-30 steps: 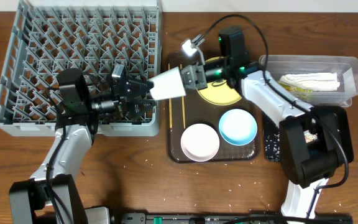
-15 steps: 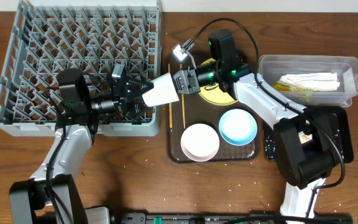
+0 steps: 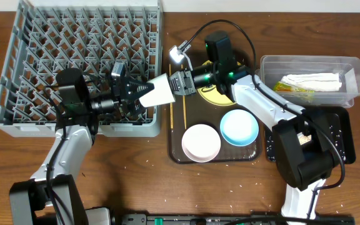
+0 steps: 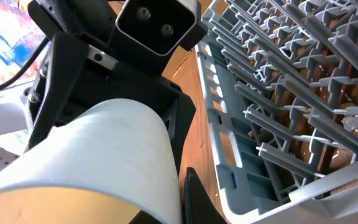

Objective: Sort waste into correct bins and load items into the dishwasher
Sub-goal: 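Grasp white cup with left gripper, release right gripper, then place white cup upside down in dish rack with left gripper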

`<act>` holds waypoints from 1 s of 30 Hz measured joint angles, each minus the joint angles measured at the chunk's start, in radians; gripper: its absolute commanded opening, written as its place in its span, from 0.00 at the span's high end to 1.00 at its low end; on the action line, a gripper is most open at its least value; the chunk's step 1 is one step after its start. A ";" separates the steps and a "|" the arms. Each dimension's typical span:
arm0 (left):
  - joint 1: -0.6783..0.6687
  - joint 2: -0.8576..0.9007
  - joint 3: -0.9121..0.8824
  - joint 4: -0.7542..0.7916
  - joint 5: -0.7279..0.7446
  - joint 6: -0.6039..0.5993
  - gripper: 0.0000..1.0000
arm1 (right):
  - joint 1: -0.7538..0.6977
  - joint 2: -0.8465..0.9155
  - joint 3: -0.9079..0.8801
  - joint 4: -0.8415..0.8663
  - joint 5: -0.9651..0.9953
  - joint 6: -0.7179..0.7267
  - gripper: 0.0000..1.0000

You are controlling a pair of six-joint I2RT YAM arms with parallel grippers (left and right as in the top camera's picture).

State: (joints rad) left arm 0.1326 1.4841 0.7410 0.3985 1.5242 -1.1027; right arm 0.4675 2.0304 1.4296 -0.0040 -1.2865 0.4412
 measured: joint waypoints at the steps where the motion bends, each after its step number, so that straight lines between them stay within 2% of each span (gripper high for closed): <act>1: 0.000 0.000 0.000 0.000 0.000 0.003 0.41 | 0.000 0.000 0.001 0.000 0.000 0.001 0.99; 3: 0.002 0.000 0.000 0.002 0.002 0.010 0.49 | 0.000 0.000 0.001 0.000 -0.003 0.004 0.98; 6: 0.003 0.000 0.000 0.003 0.007 0.019 0.60 | -0.001 0.000 0.002 -0.002 -0.006 0.005 0.70; 8: 0.000 0.000 0.000 0.004 0.010 0.023 0.64 | 0.001 0.001 0.002 -0.006 0.011 0.014 0.58; 10: -0.002 0.000 0.000 0.011 0.015 0.031 0.65 | 0.003 0.004 0.001 0.000 0.021 0.011 0.46; 14: -0.004 0.000 0.000 0.074 0.015 0.038 0.77 | -0.002 0.005 0.001 0.008 0.026 0.016 0.32; 17: -0.004 0.000 0.000 0.159 0.015 0.027 0.78 | -0.027 0.005 0.002 -0.001 0.025 0.019 0.20; 18: -0.004 0.000 0.000 0.185 0.013 0.018 0.78 | -0.039 0.005 0.002 -0.009 0.025 0.018 0.14; 19: -0.004 0.000 0.000 0.206 0.011 0.008 0.78 | -0.054 0.005 0.002 -0.024 0.026 0.018 0.01; 24: -0.002 0.000 0.000 0.265 -0.069 -0.039 0.78 | -0.180 0.005 0.003 -0.130 0.066 -0.014 0.01; 30: 0.041 0.000 0.000 0.265 -0.225 -0.082 0.80 | -0.214 -0.005 0.001 -0.364 0.233 -0.134 0.01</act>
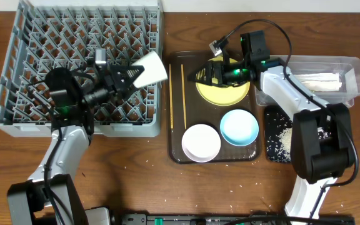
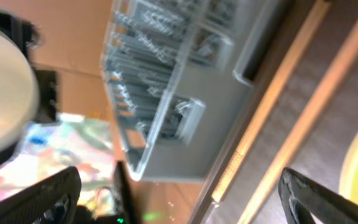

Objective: Sort waste into correct bins and load items into the dishwasher
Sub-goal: 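Place white cup upside down in dish rack with left gripper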

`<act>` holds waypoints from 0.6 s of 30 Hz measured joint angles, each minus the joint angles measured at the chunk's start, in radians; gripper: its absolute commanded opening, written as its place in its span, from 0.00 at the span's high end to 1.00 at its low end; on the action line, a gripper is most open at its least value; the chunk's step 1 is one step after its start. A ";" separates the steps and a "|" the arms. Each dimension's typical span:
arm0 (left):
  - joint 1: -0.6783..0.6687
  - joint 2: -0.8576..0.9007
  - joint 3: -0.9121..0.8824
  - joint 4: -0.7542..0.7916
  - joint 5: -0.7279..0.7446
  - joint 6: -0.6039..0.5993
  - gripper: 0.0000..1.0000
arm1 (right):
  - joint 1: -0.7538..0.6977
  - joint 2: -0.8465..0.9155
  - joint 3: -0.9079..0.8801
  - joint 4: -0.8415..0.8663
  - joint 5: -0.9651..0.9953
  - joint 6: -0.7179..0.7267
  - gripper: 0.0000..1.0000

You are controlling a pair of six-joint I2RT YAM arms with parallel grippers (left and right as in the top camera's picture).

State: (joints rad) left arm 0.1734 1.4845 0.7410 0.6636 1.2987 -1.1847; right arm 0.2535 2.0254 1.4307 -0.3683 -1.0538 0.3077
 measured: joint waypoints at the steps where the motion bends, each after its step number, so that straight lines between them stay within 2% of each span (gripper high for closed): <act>1: 0.006 0.000 0.000 0.000 -0.017 -0.002 0.81 | 0.000 -0.012 0.000 -0.039 0.039 -0.023 0.01; 8: 0.016 -0.039 0.000 -0.085 -0.149 -0.003 0.81 | 0.023 -0.211 -0.002 -0.256 0.361 -0.134 0.01; 14: 0.016 -0.149 0.023 -0.378 -0.293 0.087 0.81 | 0.054 -0.354 0.000 -0.354 0.564 -0.185 0.01; 15: 0.016 -0.180 0.041 -0.474 -0.341 0.124 0.81 | 0.055 -0.364 0.000 -0.365 0.586 -0.192 0.01; 18: 0.017 -0.237 0.085 -0.634 -0.423 0.188 0.81 | 0.055 -0.376 0.000 -0.381 0.619 -0.206 0.01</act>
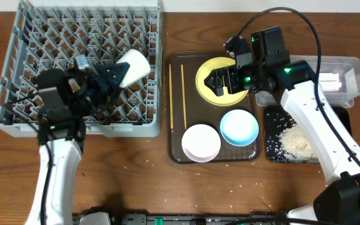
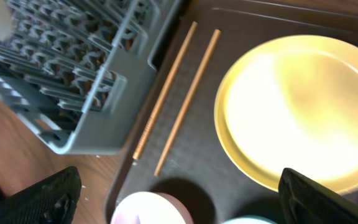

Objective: Sort waste into correct bins and load items into the dishwasher
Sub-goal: 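Place white cup upside down in dish rack with left gripper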

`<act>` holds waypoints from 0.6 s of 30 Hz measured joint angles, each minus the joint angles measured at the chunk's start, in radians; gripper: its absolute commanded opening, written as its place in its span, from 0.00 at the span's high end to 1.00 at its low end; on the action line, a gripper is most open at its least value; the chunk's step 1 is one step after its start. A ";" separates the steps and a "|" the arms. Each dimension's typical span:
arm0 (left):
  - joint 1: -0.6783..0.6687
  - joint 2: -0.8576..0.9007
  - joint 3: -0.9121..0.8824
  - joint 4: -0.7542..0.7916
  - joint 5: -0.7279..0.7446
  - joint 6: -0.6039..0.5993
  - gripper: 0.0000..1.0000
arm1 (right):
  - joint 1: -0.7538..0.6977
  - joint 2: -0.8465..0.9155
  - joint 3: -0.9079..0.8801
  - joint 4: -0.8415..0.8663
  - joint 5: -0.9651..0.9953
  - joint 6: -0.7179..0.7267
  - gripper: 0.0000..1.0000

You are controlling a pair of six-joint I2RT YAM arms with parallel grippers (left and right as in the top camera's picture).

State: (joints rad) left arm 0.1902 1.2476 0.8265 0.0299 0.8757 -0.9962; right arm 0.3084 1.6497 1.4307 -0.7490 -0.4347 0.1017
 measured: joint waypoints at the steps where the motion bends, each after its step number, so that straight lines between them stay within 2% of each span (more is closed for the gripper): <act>1: 0.000 -0.022 0.021 -0.067 -0.032 0.023 0.81 | 0.000 0.000 0.000 -0.006 0.011 -0.005 0.01; 8: -0.027 -0.115 0.188 -0.466 -0.254 0.215 0.81 | 0.001 0.000 0.000 -0.043 0.053 -0.015 0.01; 14: -0.161 -0.092 0.329 -0.778 -0.483 0.343 0.81 | 0.001 0.000 0.000 -0.055 0.067 -0.017 0.01; 18: -0.238 -0.040 0.401 -0.912 -0.588 0.378 0.81 | 0.001 0.000 0.000 -0.061 0.069 -0.020 0.01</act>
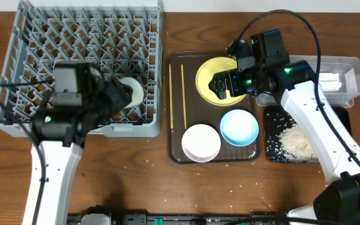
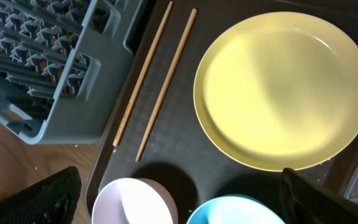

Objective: Sort waste into correct bins and load items into the dishwasher
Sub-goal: 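Place white cup upside down in dish rack with left gripper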

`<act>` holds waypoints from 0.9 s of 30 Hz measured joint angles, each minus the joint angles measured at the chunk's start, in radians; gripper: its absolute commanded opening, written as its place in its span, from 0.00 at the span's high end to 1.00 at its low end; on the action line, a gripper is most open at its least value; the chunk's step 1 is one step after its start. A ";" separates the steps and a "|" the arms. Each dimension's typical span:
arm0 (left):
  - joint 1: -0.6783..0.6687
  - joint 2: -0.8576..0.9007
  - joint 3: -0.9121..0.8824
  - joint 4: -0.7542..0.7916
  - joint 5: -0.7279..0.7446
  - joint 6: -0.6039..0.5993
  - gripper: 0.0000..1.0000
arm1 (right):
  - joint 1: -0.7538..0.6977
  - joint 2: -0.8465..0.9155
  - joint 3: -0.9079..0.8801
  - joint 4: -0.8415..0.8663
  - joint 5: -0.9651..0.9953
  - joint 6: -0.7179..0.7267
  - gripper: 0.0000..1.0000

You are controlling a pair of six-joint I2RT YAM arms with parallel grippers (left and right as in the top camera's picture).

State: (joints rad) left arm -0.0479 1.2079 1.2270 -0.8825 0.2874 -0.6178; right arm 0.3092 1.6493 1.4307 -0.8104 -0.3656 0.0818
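My left gripper (image 1: 117, 95) is down in the grey dish rack (image 1: 5, 69), shut on a white cup (image 1: 132, 92) near the rack's front right part. Open wide, my right gripper (image 1: 220, 81) hovers over the dark tray (image 1: 177, 153), above the yellow plate (image 1: 206, 75). In the right wrist view the right gripper (image 2: 178, 183) has nothing between its fingers. Below it lie the yellow plate (image 2: 284, 87), two chopsticks (image 2: 166, 81), a white bowl (image 2: 132, 202) and a blue bowl (image 2: 235, 211).
The tray also shows the chopsticks (image 1: 182, 94), the white bowl (image 1: 200, 142) and the blue bowl (image 1: 239, 127). A clear bin (image 1: 311, 62) with wrappers stands at the far right. Before it is a black bin (image 1: 292, 140) holding rice. The rack's corner (image 2: 48, 81) borders the tray.
My left gripper has come down with the white cup from above the rack into the rack's front right part. The right gripper has shifted slightly over the tray and stays open.
Both grippers met at the white cup between rack and tray. Then the left gripper alone held the cup over the rack, and the right gripper stood open by the yellow plate. The cup then stayed above the rack and now sits down in it.
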 measured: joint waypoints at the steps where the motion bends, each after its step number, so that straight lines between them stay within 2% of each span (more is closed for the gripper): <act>1: -0.014 0.016 0.013 -0.019 -0.023 0.008 0.81 | 0.000 0.000 0.000 -0.002 0.000 0.000 0.01; 7: -0.073 0.143 0.032 -0.086 -0.109 0.042 0.81 | 0.000 0.000 0.000 -0.011 0.000 -0.004 0.01; 14: -0.118 0.331 0.032 -0.097 -0.135 0.074 0.80 | 0.000 0.000 0.000 -0.016 0.000 -0.004 0.01; 16: -0.121 0.370 0.032 -0.093 -0.141 0.076 0.71 | 0.000 0.000 0.000 -0.018 0.000 -0.004 0.01; 18: -0.121 0.406 0.032 -0.089 -0.146 0.076 0.53 | 0.000 0.000 0.000 -0.020 0.000 -0.004 0.01; 20: -0.121 0.437 0.032 -0.084 -0.153 0.076 0.43 | 0.000 0.000 0.000 -0.021 0.000 -0.004 0.01; 25: -0.121 0.457 0.032 -0.080 -0.157 0.080 0.24 | 0.001 0.000 0.000 -0.021 0.000 -0.004 0.01; 27: -0.121 0.457 0.033 -0.091 -0.160 0.089 0.20 | 0.001 0.000 0.000 -0.021 0.000 -0.004 0.01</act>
State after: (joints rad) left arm -0.1684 1.6646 1.2598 -0.9733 0.1276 -0.5293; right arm 0.3099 1.6493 1.4307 -0.8318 -0.3660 0.0776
